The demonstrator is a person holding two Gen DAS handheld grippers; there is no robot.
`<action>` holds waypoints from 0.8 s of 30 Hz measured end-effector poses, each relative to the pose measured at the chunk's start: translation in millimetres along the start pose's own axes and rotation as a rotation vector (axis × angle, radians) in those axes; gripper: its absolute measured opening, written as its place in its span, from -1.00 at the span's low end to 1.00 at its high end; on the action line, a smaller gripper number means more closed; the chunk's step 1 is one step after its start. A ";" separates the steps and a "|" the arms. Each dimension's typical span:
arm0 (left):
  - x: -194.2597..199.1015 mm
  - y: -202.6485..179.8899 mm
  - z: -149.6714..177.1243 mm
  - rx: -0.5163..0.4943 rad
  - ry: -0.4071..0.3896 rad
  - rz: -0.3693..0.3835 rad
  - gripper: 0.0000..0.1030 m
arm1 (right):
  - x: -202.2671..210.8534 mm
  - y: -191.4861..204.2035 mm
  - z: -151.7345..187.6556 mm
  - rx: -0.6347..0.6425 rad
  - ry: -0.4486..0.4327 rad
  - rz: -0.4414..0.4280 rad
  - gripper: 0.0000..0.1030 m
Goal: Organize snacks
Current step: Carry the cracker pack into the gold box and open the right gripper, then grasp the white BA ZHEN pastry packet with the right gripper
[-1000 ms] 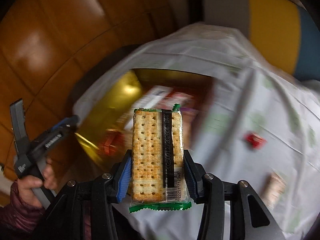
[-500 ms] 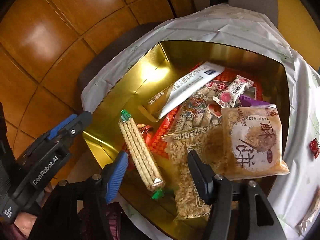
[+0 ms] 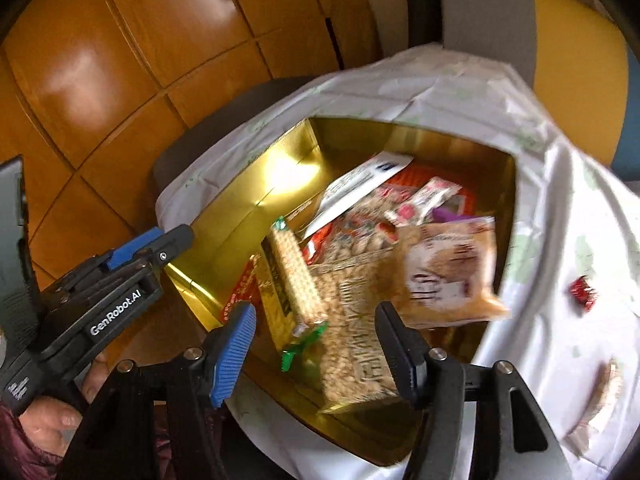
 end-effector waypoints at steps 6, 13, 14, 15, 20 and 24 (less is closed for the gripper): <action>5.5 -10.8 3.8 -0.030 -0.007 0.016 -0.26 | 33.3 -27.4 15.9 -0.064 -0.055 0.072 0.22; 11.4 -26.0 10.6 -0.082 -0.010 0.047 -0.26 | 68.7 -87.1 46.4 -0.202 -0.078 0.192 0.22; 12.0 -28.2 11.7 -0.089 -0.009 0.053 -0.26 | 73.6 -97.8 53.5 -0.230 -0.074 0.215 0.22; 12.7 -30.7 13.1 -0.097 -0.009 0.058 -0.26 | 78.4 -107.1 60.2 -0.255 -0.069 0.235 0.22; 15.2 -45.1 21.1 -0.136 0.002 0.093 -0.21 | 102.6 -161.0 99.9 -0.410 -0.038 0.362 0.22; 17.3 -52.6 25.1 -0.151 0.009 0.115 -0.20 | 113.0 -195.9 124.5 -0.526 -0.010 0.435 0.26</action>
Point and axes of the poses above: each gripper's, at about its wrist camera, not at the fingertips, and x roughly against the way its jaws point, y to its left, z to its underside, the point moved 2 cm from there along -x, roughly the way its jaws point, and after that the axes turned 11 degrees about x, right-handed, at the moved point
